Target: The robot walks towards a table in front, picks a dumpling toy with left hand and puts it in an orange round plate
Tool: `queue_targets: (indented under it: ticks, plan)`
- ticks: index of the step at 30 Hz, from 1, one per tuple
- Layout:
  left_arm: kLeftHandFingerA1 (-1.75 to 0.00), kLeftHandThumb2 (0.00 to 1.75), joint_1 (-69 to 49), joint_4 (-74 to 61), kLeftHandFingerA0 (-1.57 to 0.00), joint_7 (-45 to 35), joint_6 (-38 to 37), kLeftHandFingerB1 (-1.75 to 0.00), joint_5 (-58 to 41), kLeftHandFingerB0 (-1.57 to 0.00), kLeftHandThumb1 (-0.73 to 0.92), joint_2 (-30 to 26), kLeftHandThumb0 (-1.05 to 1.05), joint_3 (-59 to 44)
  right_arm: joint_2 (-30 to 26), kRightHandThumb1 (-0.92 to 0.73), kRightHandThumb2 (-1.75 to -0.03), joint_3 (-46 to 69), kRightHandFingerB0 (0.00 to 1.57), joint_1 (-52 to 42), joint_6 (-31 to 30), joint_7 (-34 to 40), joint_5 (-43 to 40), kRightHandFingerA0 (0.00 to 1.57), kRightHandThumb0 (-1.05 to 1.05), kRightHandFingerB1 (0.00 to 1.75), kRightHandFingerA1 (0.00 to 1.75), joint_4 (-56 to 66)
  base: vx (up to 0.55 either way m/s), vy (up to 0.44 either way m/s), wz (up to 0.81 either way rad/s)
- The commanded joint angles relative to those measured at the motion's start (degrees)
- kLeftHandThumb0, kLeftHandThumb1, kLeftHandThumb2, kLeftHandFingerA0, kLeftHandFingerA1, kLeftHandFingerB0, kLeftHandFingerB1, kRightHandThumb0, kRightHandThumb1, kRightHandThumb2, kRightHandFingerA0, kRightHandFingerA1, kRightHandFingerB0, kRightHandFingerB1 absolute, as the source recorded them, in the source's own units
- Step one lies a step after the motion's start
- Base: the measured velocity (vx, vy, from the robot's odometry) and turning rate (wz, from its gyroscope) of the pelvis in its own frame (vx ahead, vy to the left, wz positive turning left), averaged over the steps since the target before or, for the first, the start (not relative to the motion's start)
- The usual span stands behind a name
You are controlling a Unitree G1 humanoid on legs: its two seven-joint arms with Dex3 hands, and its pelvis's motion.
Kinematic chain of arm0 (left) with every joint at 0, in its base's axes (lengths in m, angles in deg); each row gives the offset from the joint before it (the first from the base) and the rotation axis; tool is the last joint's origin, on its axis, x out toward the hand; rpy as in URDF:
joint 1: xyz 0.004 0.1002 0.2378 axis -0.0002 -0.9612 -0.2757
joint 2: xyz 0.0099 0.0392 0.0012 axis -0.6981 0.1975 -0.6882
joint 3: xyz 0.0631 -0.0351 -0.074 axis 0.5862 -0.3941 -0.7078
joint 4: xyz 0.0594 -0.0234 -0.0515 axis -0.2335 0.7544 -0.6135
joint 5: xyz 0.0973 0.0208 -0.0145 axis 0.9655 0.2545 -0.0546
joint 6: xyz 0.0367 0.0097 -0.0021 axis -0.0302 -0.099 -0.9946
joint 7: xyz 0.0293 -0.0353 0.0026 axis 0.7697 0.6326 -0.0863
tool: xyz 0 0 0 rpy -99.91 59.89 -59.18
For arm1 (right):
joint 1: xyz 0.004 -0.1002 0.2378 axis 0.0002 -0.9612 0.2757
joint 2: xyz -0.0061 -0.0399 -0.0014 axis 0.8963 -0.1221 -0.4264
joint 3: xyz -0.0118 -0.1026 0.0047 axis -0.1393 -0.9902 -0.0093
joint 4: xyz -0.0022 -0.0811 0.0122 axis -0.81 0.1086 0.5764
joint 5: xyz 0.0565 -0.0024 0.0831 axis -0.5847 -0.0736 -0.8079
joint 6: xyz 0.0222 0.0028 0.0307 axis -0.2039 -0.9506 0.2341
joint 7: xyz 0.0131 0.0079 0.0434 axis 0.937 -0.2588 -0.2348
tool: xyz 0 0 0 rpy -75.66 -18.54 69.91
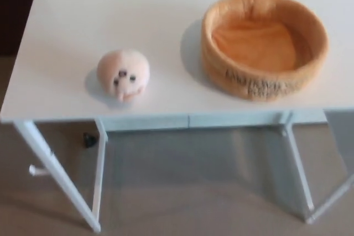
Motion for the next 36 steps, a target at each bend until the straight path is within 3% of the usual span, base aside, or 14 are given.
queue_targets:
  ticks: [1, 4, 5, 11, 14, 15, 17, 21, 23, 29, 31, 32, 35, 36]
  plan:
    - [-0.73, 0.56, -0.57, -0.08, -0.59, 4.63, -2.18, -0.45, 5.33, -0.39, 0.56, -1.54, -0.15, 4.41, -0.63, -0.46, -0.61, 0.45, 0.28, -0.55, -0.14, -0.56, -0.8, 0.66, -0.19, 0.65, 1.04, 0.58, 0.39, -0.155, 0.49]
    - [-0.81, 0.66, -0.38, -0.27, -0.74, 7.65, -2.38, -0.51, 11.86, -0.35, 0.51, -3.62, -0.26, 11.14, -0.4, -0.48, -0.6, 0.76, 0.28, -0.64, -0.43, -0.68, -1.1, 0.65, -0.18, 0.62, 0.97, 0.33, 0.36, -0.123, 0.08]
    - [-0.91, 0.55, -0.36, -0.78, -0.93, 7.77, -2.33, -0.49, 14.18, -0.4, 0.51, -4.95, -0.16, 14.36, -0.4, -0.46, -0.58, 0.02, 0.29, -0.78, 0.07, 0.06, -0.09, 0.71, -0.24, 0.66, 1.01, 0.02, 0.27, -0.076, -0.02]
    - [-0.85, 0.54, -4.45, -7.31, -1.06, 2.92, -8.25, -0.51, 15.67, -0.41, 0.48, -9.67, -0.21, 20.26, -0.6, -0.44, -0.59, -0.67, 0.27, -0.92, 0.04, 0.74, 0.36, 0.69, -0.23, 0.65, 1.03, -0.19, 0.17, 0.028, -0.13]
    - [-0.8, 0.54, -9.08, -14.53, -0.97, 3.01, -10.71, -0.49, 15.11, -0.4, 0.49, -11.53, -0.25, 20.91, -0.48, -0.45, -0.58, -0.25, 0.29, -0.88, -0.02, 0.34, -0.21, 0.66, -0.21, 0.64, 0.99, -0.28, 0.13, 0.135, -0.07]
    - [-0.73, 0.68, -19.02, -32.18, -0.67, 3.15, -9.39, -0.52, 13.87, -0.38, 0.46, -13.72, -0.35, 18.86, -0.53, -0.47, -0.58, -0.69, 0.29, -0.45, -0.25, 0.84, 0.37, 0.69, -0.24, 0.64, 1.01, -0.2, 0.19, 0.179, 0.56]
    - [-0.67, 0.55, -30.23, -50.07, -0.58, 0.68, -8.24, -0.44, 10.64, -0.42, 0.53, -16.08, -0.29, 15.1, -0.65, -0.48, -0.59, -1.15, 0.27, -0.35, -0.11, 1.09, 0.96, 0.68, -0.25, 0.65, 1.07, -0.02, 0.17, 0.295, -0.25]
    - [-0.66, 0.68, -47.84, -74.67, -0.58, -6.47, -7.06, -0.5, 5.42, -0.43, 0.44, -20.96, -0.36, 6.43, -1.03, -0.47, -0.59, -1.72, 0.27, -0.29, 0.1, 1.19, 1.72, 0.76, -0.24, 0.65, 1.22, 0.14, 0.13, 0.208, 0.02]
    - [-0.61, 0.55, -55.15, -83.09, -0.65, -13.46, -8.12, -0.4, 3.53, -0.49, 0.52, -24.36, -0.39, -1.19, -0.79, -0.47, -0.64, -0.52, 0.24, -0.42, -0.28, 0.27, 0.3, 0.65, -0.16, 0.65, 1.05, 0.28, 0.05, 0.053, 0.03]
    - [-0.51, 0.68, -65.0, -97.43, -0.62, -36.75, -11.9, -0.45, -28.48, -0.44, 0.39, -24.22, -0.45, -34.26, -0.87, -0.46, -0.61, -0.91, 0.26, 0.39, -0.45, 1.27, 0.83, 0.48, -0.17, 0.64, 0.93, -0.14, 0.1, -0.044, 0.04]
    - [-0.48, 0.67, -64.86, -99.53, -0.57, -36.0, -11.6, -0.44, -32.18, -0.45, 0.39, -22.92, -0.45, -37.18, -0.91, -0.45, -0.63, -1.13, 0.26, 0.33, -0.33, 1.27, 1.03, 0.47, -0.2, 0.65, 1.02, 0.05, 0.06, -0.15, -0.24]
    - [-0.44, 0.55, -62.91, -102.63, -0.55, -32.78, -12.08, -0.39, -36.5, -0.37, 0.48, -21.53, -0.34, -39.85, -0.94, -0.46, -0.6, -1.45, 0.27, 0.29, -0.32, 1.66, 1.38, 0.72, -0.22, 0.63, 1.18, 0.18, 0.16, 0.035, 0.24]
    - [-0.48, 0.54, -56.96, -108.99, -0.54, -25.9, -13.76, -0.4, -45.2, -0.29, 0.49, -19.75, -0.29, -44.66, -0.76, -0.46, -0.59, -1.61, 0.27, -0.17, -0.68, 2.04, 1.51, 0.7, -0.21, 0.62, 1.11, 0.23, 0.1, 0.049, -0.03]
    - [-0.38, 0.54, -53.92, -111.48, -0.38, -22.17, -14.7, -0.38, -46.92, -0.23, 0.46, -19.85, -0.29, -45.06, -0.63, -0.45, -0.63, -1.37, 0.26, -0.38, -0.58, 1.83, 1.26, 0.72, -0.2, 0.65, 1.08, 0.08, 0.02, -0.098, 0.02]
